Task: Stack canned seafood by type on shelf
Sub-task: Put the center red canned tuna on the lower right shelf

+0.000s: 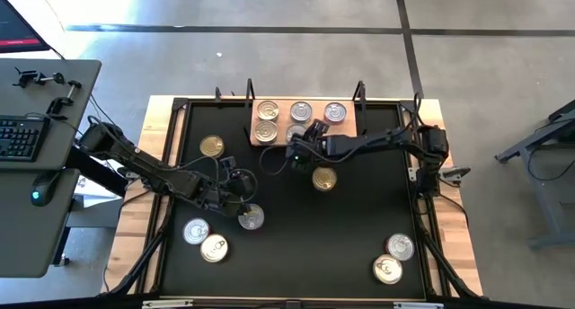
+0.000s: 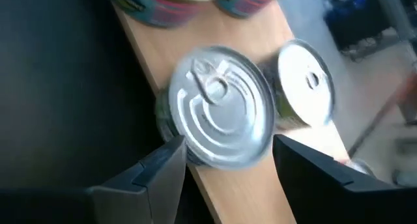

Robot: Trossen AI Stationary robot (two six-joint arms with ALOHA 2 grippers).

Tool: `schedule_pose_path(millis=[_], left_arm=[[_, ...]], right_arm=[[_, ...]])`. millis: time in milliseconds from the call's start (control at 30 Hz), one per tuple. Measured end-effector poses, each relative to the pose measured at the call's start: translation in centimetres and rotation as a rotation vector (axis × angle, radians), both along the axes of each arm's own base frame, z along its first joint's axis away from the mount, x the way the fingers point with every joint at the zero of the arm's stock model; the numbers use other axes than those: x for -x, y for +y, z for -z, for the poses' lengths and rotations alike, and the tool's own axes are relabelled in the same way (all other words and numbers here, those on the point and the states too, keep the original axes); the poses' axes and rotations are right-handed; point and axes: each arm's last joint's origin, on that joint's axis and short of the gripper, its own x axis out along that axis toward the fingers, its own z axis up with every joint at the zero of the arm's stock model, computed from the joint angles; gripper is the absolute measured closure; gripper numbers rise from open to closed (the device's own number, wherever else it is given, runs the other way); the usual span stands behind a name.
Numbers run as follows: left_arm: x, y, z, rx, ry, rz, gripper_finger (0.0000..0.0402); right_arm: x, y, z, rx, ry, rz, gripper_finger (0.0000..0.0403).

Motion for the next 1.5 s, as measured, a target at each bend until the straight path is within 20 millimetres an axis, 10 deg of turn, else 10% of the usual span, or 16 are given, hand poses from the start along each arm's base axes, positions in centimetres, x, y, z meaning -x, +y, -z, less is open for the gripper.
schedule_pose_path(millis=[667,1067,1500], left_arm=[[0.0,-0.1,0.0,0.007,-0.005,0.0,0.0402],[-0.1,-0.2,-0.1,0.011,-0.017,0.001,0.0402],[-0.1,-0.2,-0.1,0.007,-0.014,0.005,0.0402]], right_arm=[[1.0,-8.6,-0.2,-0.401,-0.201,-0.067,0.0394],[1.2,-10.6,-2.7,-0.219,-0.336,-0.013,0.0401],[2.6,-15.5,1.4,-0.306,-0.272,0.118,0.0402]])
